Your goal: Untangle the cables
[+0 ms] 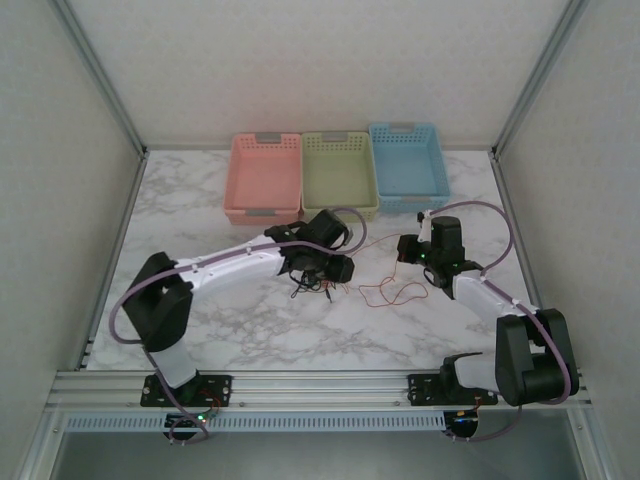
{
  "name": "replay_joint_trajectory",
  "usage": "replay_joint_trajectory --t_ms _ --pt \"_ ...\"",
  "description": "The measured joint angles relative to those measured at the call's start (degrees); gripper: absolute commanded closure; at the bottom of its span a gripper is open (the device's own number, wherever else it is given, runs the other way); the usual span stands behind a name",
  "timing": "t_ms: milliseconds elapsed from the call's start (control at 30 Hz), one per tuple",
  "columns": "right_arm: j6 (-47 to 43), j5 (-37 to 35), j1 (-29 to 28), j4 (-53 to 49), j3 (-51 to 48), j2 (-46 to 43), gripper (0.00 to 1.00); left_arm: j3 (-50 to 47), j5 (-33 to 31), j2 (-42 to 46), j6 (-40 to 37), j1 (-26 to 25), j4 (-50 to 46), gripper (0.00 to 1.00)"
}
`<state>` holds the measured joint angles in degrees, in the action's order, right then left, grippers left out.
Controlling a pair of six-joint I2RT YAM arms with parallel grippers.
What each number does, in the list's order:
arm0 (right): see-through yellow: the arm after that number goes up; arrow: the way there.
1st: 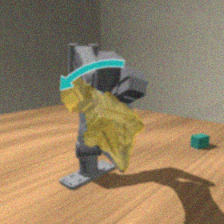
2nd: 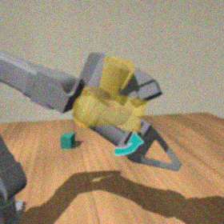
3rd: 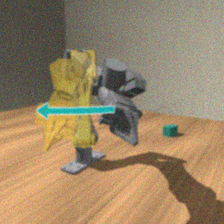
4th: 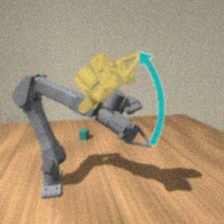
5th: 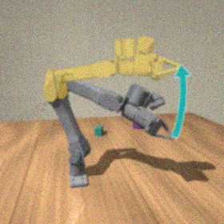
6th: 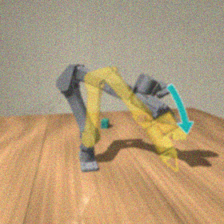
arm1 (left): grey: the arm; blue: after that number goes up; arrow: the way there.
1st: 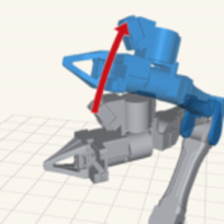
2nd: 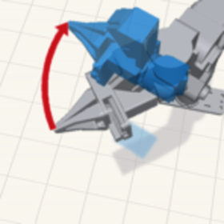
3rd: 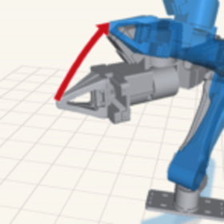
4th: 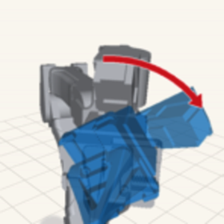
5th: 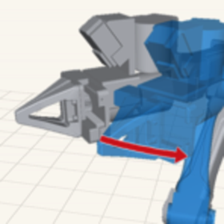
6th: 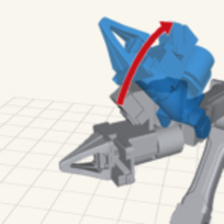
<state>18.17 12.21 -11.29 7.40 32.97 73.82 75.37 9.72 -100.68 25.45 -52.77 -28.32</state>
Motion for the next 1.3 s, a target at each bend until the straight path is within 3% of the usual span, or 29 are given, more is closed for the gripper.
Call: replay_joint_trajectory --t_ms 233,633,900,1300 --pt "0.0 0.0 0.0 0.0 0.0 0.0 1.00 2.2 -1.1 -5.6 0.0 0.0 -0.7 0.67" --pt "0.0 0.0 0.0 0.0 0.0 0.7 1.00 -3.4 -5.8 -1.7 1.6 -1.6 -1.8 0.53" --pt "0.0 0.0 0.0 0.0 0.0 0.8 1.00 -3.6 -9.9 3.2 2.7 -2.8 -2.4 0.52" --pt "0.0 0.0 0.0 0.0 0.0 1.9 1.00 -4.3 -10.3 1.2 3.3 -3.9 -2.3 0.57"
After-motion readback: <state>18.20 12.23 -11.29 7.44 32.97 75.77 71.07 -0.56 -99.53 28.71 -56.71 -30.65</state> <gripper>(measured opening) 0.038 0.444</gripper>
